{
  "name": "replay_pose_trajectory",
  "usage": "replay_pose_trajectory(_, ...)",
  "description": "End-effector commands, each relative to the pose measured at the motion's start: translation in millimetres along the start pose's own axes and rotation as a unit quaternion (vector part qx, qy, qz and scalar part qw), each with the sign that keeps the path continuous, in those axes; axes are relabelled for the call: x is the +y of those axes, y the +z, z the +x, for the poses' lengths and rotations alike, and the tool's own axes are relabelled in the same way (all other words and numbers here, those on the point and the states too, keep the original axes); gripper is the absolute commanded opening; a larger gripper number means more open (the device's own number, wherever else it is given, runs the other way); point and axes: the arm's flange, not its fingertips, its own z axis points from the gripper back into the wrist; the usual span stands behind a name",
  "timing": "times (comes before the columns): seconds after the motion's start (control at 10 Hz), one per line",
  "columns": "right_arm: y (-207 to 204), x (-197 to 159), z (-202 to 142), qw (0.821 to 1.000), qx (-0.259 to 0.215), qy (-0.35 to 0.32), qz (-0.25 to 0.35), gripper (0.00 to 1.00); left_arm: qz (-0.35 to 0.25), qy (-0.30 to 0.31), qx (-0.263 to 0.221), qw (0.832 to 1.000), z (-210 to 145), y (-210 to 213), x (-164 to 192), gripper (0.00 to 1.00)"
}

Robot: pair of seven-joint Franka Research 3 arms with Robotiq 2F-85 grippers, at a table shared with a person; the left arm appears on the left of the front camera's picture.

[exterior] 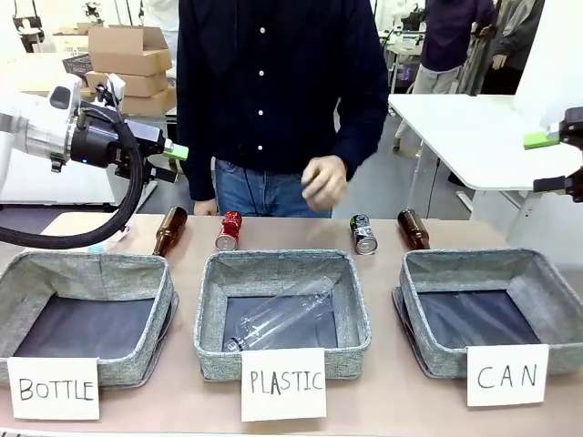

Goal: Sort the can waste into the basket.
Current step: Pick up the can waste from the table and place it in the right Fabric basket.

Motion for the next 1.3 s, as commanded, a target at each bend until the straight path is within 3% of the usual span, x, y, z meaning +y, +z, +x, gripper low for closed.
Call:
replay_pose_trajectory(0.0, -2.7, 0.9, 4.1, 1.0, -0.005, 0.013, 0.012, 1.0, 0.092, 0.042, 0.007, 0.995, 31.0, -34.6, 17.7, 1.0)
replay_pose_trajectory(0.1, -2.7, 0.9, 4.1, 1.0, -0.005, 0.013, 0.012, 1.0, 0.12, 0.081, 0.052, 0.988, 45.3, -65.1, 35.4, 1.0)
replay_pose_trajectory(0.2, -2.7, 0.9, 4.1, 1.0, -0.005, 0.013, 0.012, 1.0, 0.171, 0.109, 0.069, 0.977, 53.7, -91.3, 53.2, 1.0)
replay_pose_trajectory(0.4, -2.7, 0.9, 4.1, 1.0, -0.005, 0.013, 0.012, 1.0, 0.216, 0.139, 0.116, 0.96, 61.7, -132.7, 78.5, 1.0)
replay_pose_trajectory(0.7, -2.7, 0.9, 4.1, 1.0, -0.005, 0.013, 0.012, 1.0, 0.301, 0.15, 0.113, 0.935, 75.4, -184.3, 111.3, 1.0)
replay_pose_trajectory(1.2, -2.7, 0.9, 4.1, 1.0, -0.005, 0.013, 0.012, 1.0, 0.375, 0.167, 0.098, 0.907, 78.3, -229.0, 137.0, 1.0)
